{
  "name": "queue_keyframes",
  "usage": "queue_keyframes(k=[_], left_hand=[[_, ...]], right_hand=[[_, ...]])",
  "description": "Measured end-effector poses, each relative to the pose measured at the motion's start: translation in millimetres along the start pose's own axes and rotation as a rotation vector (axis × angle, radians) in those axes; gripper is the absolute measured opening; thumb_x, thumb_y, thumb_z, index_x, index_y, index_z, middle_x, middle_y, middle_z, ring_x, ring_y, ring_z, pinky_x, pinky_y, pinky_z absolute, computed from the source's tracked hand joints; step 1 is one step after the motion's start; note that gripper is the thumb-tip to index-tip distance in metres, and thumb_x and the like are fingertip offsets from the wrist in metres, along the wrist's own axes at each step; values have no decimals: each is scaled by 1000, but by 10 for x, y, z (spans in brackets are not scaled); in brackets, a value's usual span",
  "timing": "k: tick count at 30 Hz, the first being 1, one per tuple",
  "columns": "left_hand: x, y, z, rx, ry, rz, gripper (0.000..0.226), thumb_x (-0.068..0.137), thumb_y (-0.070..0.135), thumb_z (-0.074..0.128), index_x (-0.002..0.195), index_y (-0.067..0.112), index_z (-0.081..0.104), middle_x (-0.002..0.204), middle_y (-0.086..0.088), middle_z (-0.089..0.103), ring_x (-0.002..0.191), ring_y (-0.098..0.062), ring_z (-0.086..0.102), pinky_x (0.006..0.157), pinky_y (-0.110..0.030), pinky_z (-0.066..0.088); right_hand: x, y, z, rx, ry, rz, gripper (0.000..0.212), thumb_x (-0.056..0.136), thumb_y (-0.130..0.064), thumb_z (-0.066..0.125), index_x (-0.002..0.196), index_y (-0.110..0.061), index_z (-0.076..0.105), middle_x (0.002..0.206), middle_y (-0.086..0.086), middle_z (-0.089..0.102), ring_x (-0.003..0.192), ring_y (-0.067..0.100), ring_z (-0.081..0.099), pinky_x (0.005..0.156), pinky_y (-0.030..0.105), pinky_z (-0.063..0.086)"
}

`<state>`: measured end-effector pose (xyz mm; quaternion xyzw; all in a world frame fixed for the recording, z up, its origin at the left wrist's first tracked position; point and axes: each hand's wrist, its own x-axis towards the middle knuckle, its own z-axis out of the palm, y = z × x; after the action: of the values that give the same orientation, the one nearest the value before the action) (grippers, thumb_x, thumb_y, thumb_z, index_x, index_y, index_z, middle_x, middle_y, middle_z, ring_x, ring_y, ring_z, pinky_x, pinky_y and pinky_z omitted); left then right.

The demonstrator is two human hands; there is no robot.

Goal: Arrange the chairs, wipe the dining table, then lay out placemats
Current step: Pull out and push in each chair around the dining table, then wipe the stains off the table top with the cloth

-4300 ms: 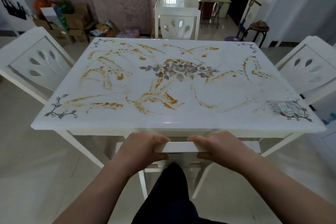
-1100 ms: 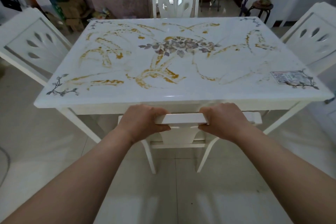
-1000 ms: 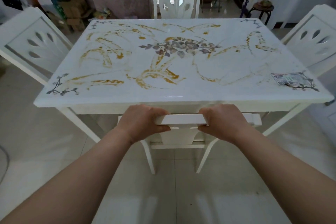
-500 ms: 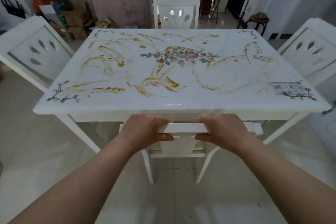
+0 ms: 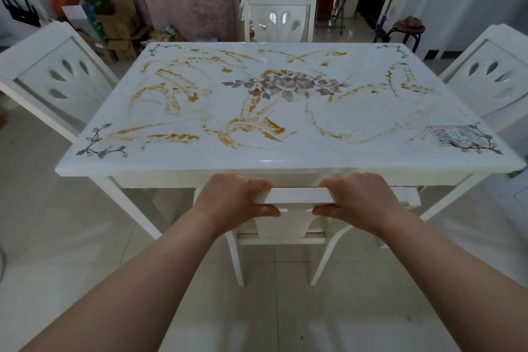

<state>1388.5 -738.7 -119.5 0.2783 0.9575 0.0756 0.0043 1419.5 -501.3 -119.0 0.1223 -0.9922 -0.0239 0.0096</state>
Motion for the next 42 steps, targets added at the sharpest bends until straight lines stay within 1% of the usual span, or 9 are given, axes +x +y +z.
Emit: queue_keyframes(k=[15,17,19,21,25,28,32,37,42], left_hand=[[-4,20,-18,-51,12,-21,49,74,68,60,117,46,60,93,7,71,87,-16,64,64,-24,32],[-14,35,-62,-88,-21,-42,47,73,67,62,116,47,61,93,9,71,88,-14,64,65,-23,34],[-11,44,-116,-149,-84,-70,45,72,66,65,113,47,63,91,11,70,86,-12,62,69,-25,43],[15,45,-170,-204,-160,-102,45,72,65,66,111,43,65,91,12,67,86,-10,59,74,-29,49],[1,56,-249,-339,-239,-133,43,77,58,66,110,32,67,97,12,67,88,-9,60,80,-31,51],[41,160,-332,-504,-117,-144,39,82,49,67,110,23,70,103,9,70,91,-4,63,87,-29,52],[211,541,-579,-635,-73,-38,39,84,42,66,117,20,67,109,8,69,93,0,63,87,-19,48],[484,1158,-747,-775,-92,31,35,86,39,65,115,20,69,108,8,70,95,-2,64,90,-21,47],[873,1982,-802,-904,-73,66,20,88,34,64,102,23,73,95,13,72,83,-2,66,75,-16,46]], right_hand=[[-3,-6,-14,-6,-25,15,39,82,-64,55,104,-33,62,93,-6,67,88,19,63,65,28,38],[-11,-4,-32,-6,-37,19,38,82,-63,56,105,-33,62,95,-6,67,89,20,63,66,29,40],[-9,-1,-52,27,-83,19,38,83,-61,57,105,-31,61,95,-5,66,89,20,62,66,30,41],[-5,21,-103,120,-150,37,38,81,-58,61,105,-27,62,94,-3,65,89,20,60,67,30,43],[-141,141,-304,304,-154,155,47,77,-62,64,110,-29,65,101,-8,66,91,12,58,72,27,42],[-346,285,-532,439,-111,264,44,79,-59,64,110,-27,67,104,-11,68,91,5,60,79,26,48],[-721,532,-780,476,-6,469,35,88,-50,59,113,-26,66,109,-8,69,99,8,62,85,29,49],[-1257,819,-935,472,92,635,29,94,-35,56,116,-19,66,111,-2,69,99,14,62,88,32,48],[-1795,1324,-1020,524,189,820,29,92,-32,59,118,-20,65,111,-5,68,92,5,60,82,19,43]])
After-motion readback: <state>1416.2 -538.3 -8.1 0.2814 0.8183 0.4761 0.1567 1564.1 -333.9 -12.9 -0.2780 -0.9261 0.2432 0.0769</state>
